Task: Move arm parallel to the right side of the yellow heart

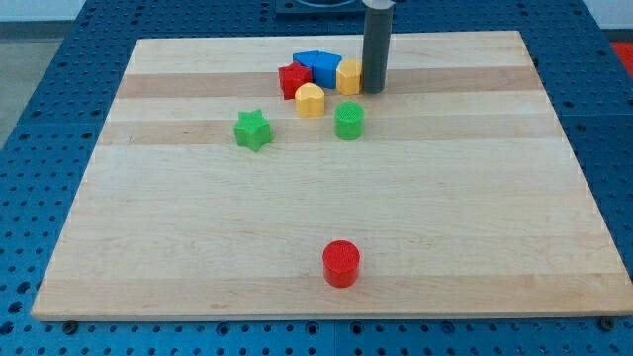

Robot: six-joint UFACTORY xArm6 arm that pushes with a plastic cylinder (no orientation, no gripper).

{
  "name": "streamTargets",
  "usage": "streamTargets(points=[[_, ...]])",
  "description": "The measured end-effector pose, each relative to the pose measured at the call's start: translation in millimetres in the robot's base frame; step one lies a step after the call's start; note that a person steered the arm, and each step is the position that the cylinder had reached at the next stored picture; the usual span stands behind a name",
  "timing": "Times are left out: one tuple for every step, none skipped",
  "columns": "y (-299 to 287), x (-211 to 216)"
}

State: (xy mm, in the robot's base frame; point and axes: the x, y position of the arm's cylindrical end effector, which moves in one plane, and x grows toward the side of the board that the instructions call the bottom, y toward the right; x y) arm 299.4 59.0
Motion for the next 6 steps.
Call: streamTargets(points=[[-12, -23], [-25, -49], [-10, -53], [26, -38], [37, -12], [37, 24]])
